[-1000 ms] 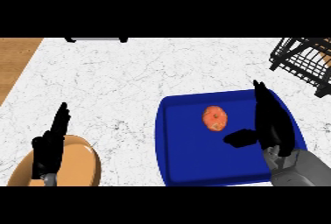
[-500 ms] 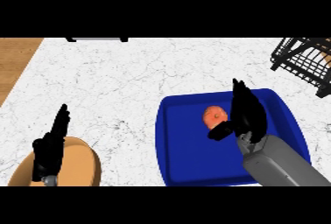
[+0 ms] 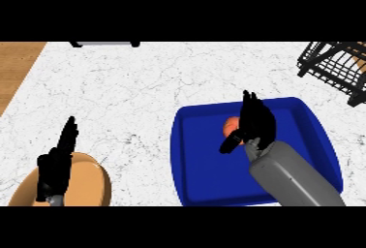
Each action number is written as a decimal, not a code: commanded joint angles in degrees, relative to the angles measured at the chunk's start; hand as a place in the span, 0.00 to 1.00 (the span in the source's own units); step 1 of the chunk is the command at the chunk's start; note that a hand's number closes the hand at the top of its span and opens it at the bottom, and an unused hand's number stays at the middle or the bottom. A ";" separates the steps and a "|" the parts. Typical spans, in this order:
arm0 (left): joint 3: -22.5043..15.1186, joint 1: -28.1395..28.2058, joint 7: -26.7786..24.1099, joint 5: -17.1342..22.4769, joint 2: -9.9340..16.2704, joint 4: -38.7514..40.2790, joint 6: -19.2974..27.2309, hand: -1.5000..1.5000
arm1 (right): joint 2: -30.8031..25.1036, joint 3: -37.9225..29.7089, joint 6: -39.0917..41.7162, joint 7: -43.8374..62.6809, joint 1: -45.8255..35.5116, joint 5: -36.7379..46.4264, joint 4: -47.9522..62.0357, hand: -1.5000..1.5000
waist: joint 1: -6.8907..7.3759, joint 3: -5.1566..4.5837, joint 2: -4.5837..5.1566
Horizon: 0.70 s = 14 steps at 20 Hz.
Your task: Pick the squash from the tray and place it in the tiered basket
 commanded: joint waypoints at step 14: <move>-2.62 2.26 -0.58 1.14 -4.93 3.17 -2.29 0.50 | 6.61 -5.29 8.68 8.61 -2.77 -0.49 9.84 0.00 | -0.43 -1.16 0.52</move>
